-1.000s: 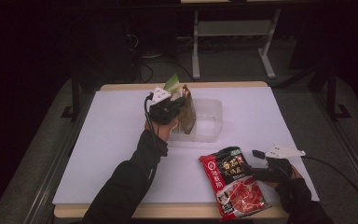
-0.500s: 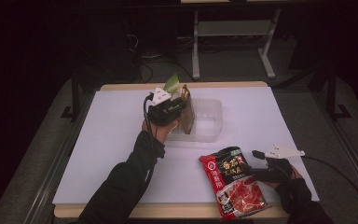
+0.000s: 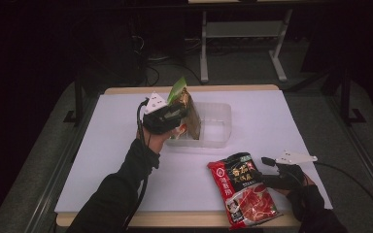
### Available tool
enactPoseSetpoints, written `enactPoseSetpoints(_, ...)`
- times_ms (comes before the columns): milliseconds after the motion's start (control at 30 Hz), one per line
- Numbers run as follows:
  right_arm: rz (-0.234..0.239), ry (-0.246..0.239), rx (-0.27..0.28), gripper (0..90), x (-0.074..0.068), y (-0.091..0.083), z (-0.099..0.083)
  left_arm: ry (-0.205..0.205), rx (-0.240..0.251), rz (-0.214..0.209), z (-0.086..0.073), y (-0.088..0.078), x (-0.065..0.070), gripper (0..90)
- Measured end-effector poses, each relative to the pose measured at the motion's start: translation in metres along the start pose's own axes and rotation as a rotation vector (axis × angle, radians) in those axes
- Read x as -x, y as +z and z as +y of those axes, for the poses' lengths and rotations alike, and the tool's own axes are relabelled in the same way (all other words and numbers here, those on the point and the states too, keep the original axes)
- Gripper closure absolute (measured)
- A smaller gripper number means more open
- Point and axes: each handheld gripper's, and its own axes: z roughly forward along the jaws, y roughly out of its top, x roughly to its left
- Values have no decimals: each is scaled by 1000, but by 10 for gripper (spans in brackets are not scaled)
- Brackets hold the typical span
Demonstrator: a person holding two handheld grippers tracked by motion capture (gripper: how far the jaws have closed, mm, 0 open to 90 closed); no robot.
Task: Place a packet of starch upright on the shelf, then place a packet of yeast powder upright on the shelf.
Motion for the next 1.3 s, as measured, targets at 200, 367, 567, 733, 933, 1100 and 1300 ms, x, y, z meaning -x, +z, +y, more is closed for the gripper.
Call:
enactPoseSetpoints(200,3,2,1,345,1,0,0,35,3,-49,-2,-15,2,487)
enactPoseSetpoints(367,0,-2,9,325,0,-1,0,73,-17,-80,-10,-32,6,403)
enactPoseSetpoints(567,-1,-4,12,306,0,-2,-1,131,-48,-122,-25,-53,4,368)
enactPoseSetpoints(733,8,-16,16,308,-1,-2,-1,181,-90,-158,-42,-69,3,365)
enactPoseSetpoints(933,29,-21,3,250,-1,-1,0,186,-122,-175,-67,-89,-6,347)
enactPoseSetpoints(1100,44,-16,-14,240,-1,0,0,144,-145,-143,-91,-106,-18,308)
enactPoseSetpoints(1300,61,-21,-27,241,-1,0,1,124,-167,-136,-108,-117,-21,285)
